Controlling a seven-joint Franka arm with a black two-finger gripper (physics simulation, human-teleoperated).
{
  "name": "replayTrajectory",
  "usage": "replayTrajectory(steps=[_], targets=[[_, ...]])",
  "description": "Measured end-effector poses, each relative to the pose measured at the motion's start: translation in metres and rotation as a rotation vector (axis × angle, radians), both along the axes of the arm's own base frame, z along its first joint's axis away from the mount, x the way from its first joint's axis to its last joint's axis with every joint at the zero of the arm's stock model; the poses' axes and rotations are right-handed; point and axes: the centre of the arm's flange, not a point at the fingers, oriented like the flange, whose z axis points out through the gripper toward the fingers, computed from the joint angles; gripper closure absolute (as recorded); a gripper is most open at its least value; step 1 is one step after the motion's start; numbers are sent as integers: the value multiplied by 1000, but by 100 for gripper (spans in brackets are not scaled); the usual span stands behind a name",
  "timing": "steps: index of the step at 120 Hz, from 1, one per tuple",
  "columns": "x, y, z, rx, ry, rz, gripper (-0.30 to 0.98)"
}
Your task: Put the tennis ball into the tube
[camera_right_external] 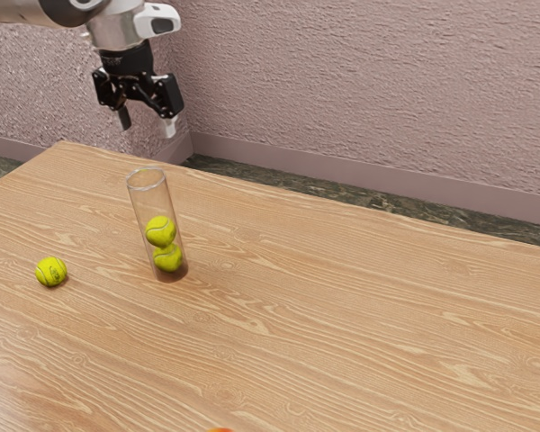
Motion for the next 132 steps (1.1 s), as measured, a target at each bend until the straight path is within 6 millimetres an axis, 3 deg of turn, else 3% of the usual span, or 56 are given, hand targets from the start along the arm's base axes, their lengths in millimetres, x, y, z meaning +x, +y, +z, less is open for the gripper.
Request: replayTrajectory(steps=[21,36,61,71,85,99,122,132], targets=[[-7,-6,-1,-6,14,-4,0],[-50,-6,1,-12,30,-8,0],[-108,40,-35,18,43,73,0],[-120,60,-56,22,46,110,0],[-131,112,-89,22,54,217,0],[-136,142,-125,31,70,270,0],[-120,221,-208,27,105,327,0],[-111,243,-236,31,102,312,0]])
